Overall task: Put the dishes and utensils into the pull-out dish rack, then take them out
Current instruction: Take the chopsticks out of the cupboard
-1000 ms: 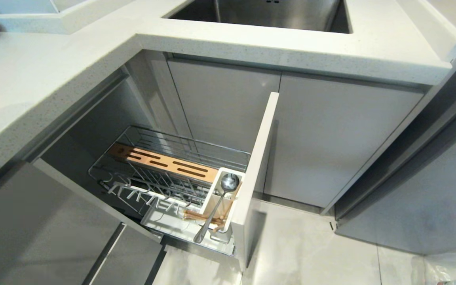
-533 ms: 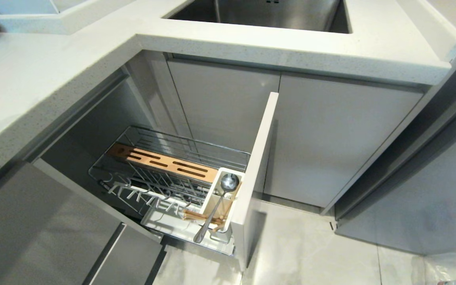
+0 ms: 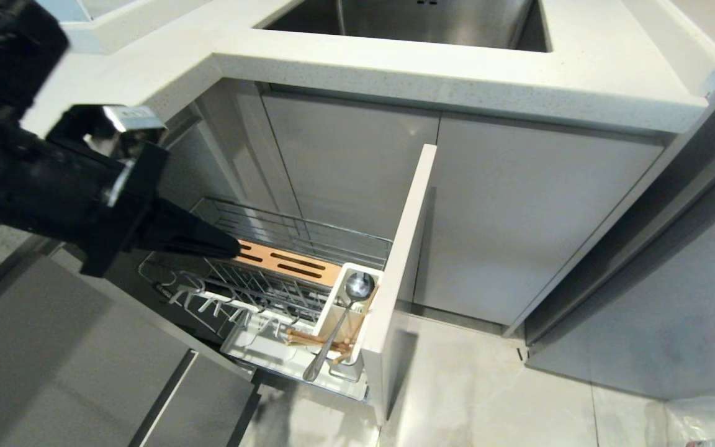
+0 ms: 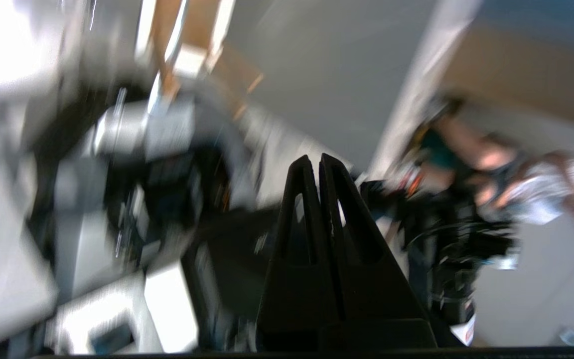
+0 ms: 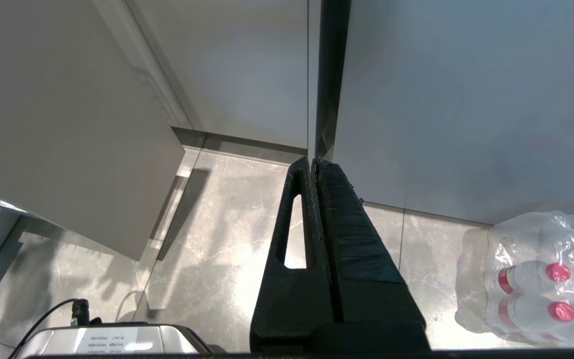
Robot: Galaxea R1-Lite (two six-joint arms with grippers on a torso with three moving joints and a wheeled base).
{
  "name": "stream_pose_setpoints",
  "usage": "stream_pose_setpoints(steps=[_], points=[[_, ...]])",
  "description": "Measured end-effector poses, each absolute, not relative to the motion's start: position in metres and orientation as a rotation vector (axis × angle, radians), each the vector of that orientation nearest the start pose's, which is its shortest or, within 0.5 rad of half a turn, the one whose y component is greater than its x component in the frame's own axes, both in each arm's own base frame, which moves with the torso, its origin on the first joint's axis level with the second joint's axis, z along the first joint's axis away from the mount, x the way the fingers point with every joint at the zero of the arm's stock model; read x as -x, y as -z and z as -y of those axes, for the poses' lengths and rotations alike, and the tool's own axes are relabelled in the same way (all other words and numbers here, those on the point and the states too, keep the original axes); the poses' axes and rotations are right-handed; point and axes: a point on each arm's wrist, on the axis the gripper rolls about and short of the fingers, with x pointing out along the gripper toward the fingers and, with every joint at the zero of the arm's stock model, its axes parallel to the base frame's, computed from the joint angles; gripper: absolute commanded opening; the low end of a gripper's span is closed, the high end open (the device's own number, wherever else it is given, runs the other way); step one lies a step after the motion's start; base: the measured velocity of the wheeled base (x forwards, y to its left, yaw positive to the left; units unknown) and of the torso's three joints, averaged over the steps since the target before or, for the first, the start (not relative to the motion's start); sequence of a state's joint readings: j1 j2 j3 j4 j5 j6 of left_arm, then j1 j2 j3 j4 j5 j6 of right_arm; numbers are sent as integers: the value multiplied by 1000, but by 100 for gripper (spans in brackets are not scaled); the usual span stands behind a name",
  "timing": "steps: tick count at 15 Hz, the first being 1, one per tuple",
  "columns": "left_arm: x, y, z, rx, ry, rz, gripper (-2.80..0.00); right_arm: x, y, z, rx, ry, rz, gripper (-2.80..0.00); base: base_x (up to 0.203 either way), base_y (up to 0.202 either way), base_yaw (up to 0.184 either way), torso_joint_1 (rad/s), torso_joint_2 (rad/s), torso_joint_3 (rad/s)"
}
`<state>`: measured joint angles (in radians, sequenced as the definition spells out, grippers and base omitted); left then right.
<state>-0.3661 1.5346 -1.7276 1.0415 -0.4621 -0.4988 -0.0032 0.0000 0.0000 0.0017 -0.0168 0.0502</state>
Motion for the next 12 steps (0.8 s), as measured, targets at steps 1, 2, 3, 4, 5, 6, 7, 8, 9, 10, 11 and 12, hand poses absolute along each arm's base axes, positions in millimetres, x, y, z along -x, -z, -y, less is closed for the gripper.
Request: stream_pose_setpoints(steps=[1,2,3,4,5,6,7,8,9,10,11,12], points=[[-205,-321,96,460,493,-1137,-280,23,-75,0,-50,20,-1,-280,0,0,0,0,0,0],[-215,-310,105,441,443,-1202,-280,23,-75,0,-50,20,-1,-280,0,0,0,0,0,0],[-225,-301,112,431,392,-1248,-280,23,-75,0,-50,20,-1,-280,0,0,0,0,0,0],[-235,-293,118,431,349,-1279,-280,23,-75,0,-50,20,-1,-280,0,0,0,0,0,0],[-244,-285,123,426,317,-1302,-280,23,-75,0,-50,20,-1,-280,0,0,0,0,0,0],[-252,-277,127,415,288,-1325,-280,23,-75,0,-50,20,-1,-280,0,0,0,0,0,0],[-259,-269,130,404,265,-1347,-280,23,-75,0,-50,20,-1,-280,0,0,0,0,0,0],[-265,-262,133,394,239,-1364,-280,23,-75,0,-50,20,-1,-280,0,0,0,0,0,0],[-271,-255,135,384,210,-1374,-280,23,-75,0,-50,20,-1,-280,0,0,0,0,0,0],[-277,-249,136,376,182,-1383,0,23,-75,0,-50,20,-1,-280,0,0,0,0,0,0],[-282,-244,136,375,166,-1390,0,23,-75,0,-50,20,-1,-280,0,0,0,0,0,0],[-286,-241,136,377,158,-1396,0,23,-75,0,-50,20,-1,-280,0,0,0,0,0,0]])
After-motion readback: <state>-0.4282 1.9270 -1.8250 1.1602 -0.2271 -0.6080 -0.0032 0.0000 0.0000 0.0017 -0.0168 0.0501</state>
